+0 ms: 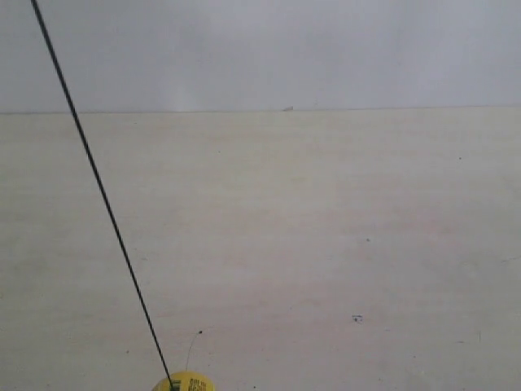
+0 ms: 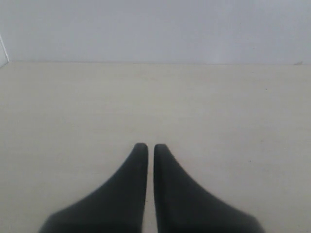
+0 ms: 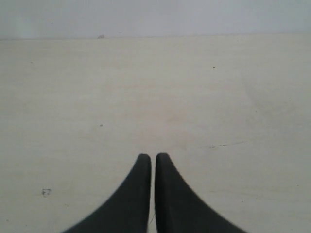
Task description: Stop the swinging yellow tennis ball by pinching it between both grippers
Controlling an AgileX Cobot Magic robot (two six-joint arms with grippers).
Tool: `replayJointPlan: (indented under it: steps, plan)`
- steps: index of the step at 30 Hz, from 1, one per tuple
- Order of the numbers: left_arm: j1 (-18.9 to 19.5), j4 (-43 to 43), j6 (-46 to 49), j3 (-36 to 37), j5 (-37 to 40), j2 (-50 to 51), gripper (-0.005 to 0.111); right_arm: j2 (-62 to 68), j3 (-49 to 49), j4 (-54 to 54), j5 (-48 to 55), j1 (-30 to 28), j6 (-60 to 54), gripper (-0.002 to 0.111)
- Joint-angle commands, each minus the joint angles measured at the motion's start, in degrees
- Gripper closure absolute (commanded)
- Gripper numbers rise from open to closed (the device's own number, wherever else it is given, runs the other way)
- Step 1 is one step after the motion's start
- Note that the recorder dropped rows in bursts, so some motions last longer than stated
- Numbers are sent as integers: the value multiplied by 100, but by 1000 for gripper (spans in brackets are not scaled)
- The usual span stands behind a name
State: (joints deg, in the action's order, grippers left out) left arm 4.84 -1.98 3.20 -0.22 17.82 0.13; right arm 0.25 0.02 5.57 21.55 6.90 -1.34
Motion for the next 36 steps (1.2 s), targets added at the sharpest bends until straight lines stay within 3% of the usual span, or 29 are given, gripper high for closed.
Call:
replayJointPlan:
  steps: [1, 36]
  plan:
    - [1, 9, 34, 22, -23, -13, 102, -25, -2, -19, -41, -16, -108, 108]
    - [1, 9, 34, 22, -23, -13, 102, -25, -2, -19, -161, -16, -519, 108]
